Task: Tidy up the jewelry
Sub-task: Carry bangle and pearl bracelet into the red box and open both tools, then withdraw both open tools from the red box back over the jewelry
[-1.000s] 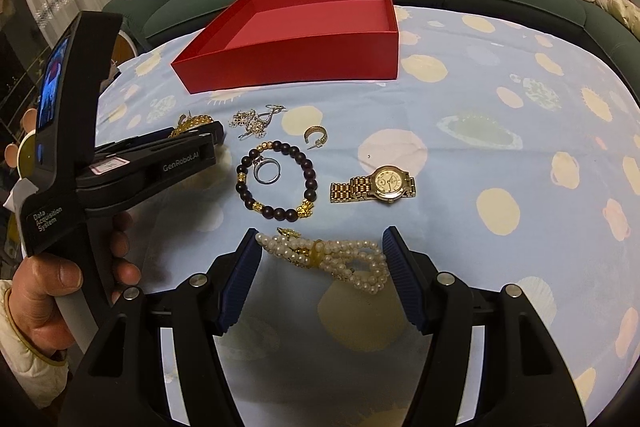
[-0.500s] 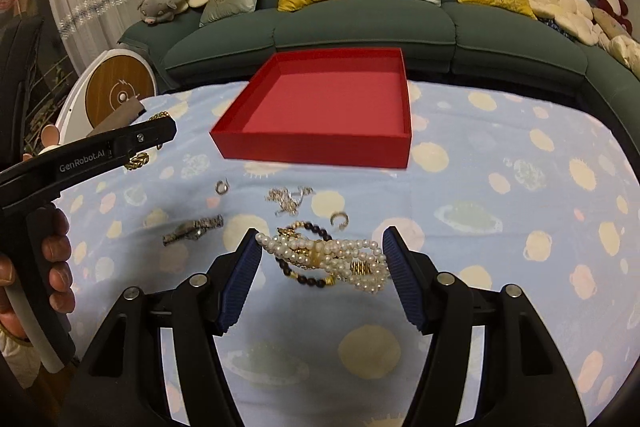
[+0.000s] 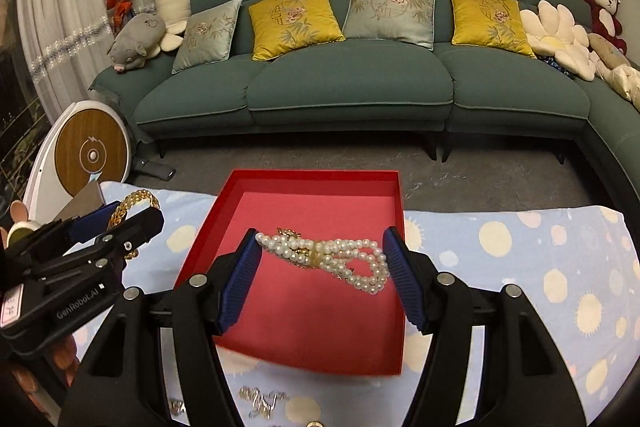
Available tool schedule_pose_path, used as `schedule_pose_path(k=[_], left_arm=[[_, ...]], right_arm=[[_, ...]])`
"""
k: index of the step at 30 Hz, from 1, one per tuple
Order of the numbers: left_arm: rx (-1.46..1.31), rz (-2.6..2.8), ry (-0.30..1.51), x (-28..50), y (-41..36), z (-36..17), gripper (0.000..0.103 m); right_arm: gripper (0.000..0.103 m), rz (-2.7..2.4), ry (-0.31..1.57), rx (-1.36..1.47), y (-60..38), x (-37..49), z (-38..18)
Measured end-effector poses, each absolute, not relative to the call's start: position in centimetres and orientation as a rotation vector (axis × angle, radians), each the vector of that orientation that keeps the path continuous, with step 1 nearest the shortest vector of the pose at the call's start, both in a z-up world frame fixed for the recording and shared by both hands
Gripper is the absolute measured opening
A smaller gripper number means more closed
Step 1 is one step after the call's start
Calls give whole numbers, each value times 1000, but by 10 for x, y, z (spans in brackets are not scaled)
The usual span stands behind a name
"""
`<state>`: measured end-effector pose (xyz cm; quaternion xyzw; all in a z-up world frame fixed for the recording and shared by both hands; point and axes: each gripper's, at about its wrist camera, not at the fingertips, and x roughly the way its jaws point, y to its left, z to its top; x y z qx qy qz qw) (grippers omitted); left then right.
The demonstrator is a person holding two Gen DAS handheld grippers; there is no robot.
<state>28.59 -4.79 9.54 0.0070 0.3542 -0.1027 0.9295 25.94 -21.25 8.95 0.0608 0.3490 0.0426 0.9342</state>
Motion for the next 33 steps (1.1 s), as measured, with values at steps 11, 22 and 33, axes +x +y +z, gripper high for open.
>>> schedule_pose_path(k=[11, 22, 33], left_arm=[[16, -176, 826, 364, -71, 42, 54], [-63, -146, 794, 368, -62, 38, 74], [-20, -190, 703, 242, 1, 85, 74]], right_arm=[[62, 32, 812, 184, -227, 351, 38], [68, 12, 751, 176, -237, 348, 29], [68, 62, 679, 215, -259, 223, 82]])
